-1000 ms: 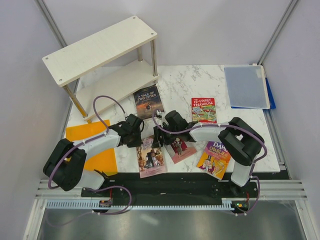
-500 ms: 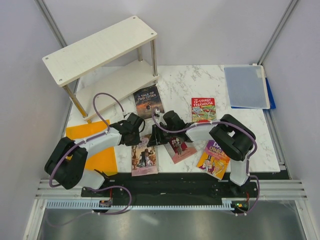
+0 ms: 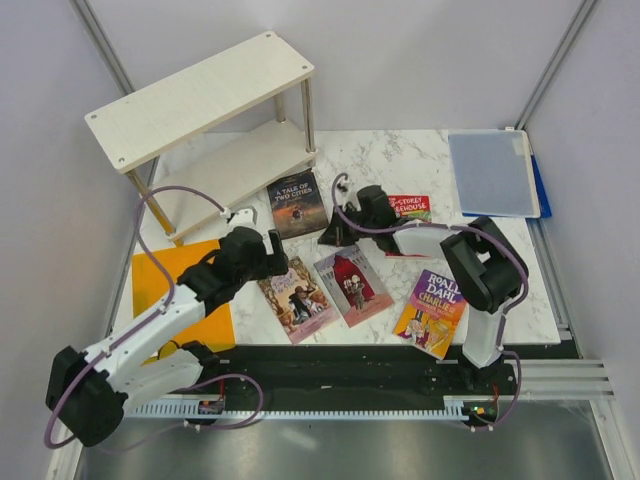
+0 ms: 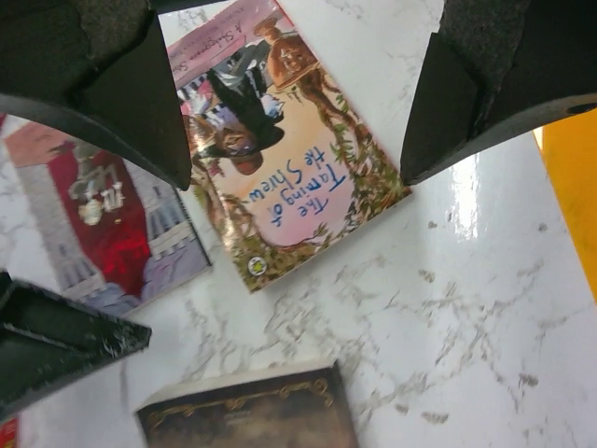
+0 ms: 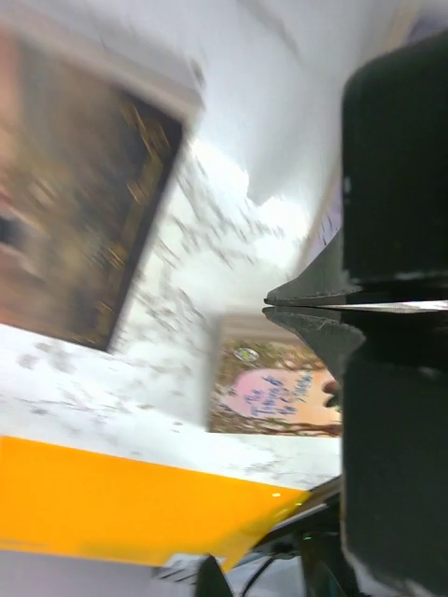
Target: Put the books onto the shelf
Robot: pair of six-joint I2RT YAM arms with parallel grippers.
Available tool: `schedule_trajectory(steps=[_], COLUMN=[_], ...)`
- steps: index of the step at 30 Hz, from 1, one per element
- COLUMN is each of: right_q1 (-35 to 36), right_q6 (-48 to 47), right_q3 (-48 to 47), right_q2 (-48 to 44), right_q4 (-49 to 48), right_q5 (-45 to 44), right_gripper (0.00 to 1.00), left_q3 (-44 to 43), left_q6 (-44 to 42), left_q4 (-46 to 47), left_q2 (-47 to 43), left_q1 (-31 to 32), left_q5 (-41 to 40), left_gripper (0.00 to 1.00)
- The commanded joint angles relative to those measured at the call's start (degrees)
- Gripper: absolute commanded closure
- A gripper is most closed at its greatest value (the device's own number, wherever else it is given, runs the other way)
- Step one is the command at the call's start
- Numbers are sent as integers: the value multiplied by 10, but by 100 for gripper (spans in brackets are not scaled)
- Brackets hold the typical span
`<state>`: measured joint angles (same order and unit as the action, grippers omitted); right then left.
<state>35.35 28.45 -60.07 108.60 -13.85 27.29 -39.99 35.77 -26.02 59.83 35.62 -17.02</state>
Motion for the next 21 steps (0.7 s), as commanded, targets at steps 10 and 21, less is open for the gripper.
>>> schedule_trajectory(steps=[10,21], right_q1=[-36,87], right_q6=[-35,-136], right_q3=[-125,-65], right_q2=[35,-25], right_q4=[71,247], right_q5=[117,-16], right_gripper=[68,26], left_q3=[17,-16], left_q6=[-51,-7], left_q4=[18,-36], left_q2=[-40,130], left_q1=[2,2], left_q5=[-7,34], left_gripper=[98,98])
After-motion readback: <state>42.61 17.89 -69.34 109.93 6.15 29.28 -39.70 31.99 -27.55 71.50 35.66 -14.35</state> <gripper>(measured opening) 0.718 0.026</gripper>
